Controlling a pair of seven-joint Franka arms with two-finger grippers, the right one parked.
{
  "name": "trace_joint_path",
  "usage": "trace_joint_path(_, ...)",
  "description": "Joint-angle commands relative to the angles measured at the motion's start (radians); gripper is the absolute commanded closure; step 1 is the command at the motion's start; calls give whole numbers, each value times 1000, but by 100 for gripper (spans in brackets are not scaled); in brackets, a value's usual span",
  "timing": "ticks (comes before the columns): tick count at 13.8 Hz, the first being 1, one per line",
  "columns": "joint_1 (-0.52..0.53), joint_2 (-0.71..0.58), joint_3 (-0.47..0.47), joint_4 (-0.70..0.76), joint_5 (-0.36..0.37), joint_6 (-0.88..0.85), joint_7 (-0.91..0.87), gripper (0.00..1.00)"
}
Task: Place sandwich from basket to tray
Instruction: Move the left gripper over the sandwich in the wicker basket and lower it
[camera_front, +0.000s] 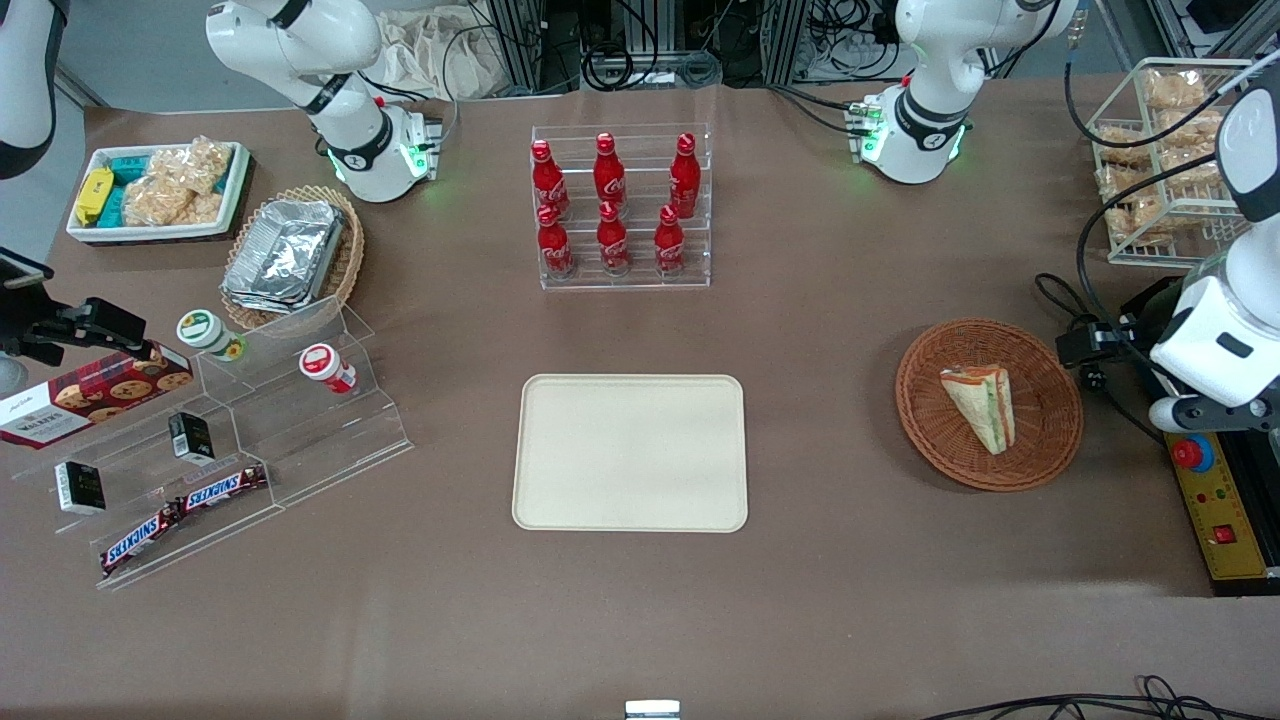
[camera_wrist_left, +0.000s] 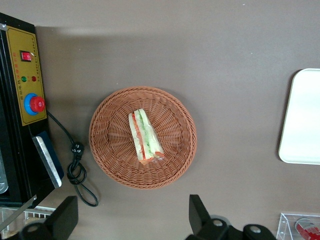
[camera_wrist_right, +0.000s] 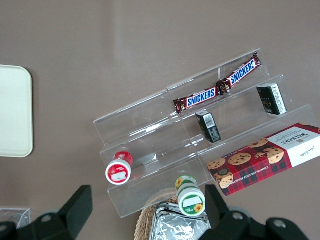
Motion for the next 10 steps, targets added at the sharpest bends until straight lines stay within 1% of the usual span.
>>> trace_joint_path(1, -8, -7, 20, 7, -32, -18, 14, 1)
trace_joint_path(5, -13, 5, 17, 8, -31, -16, 13, 1)
trace_joint_path(8, -10, 37, 17, 10, -29, 8, 13, 1)
trace_joint_path(10, -13, 41, 17, -30, -21, 5, 14, 1)
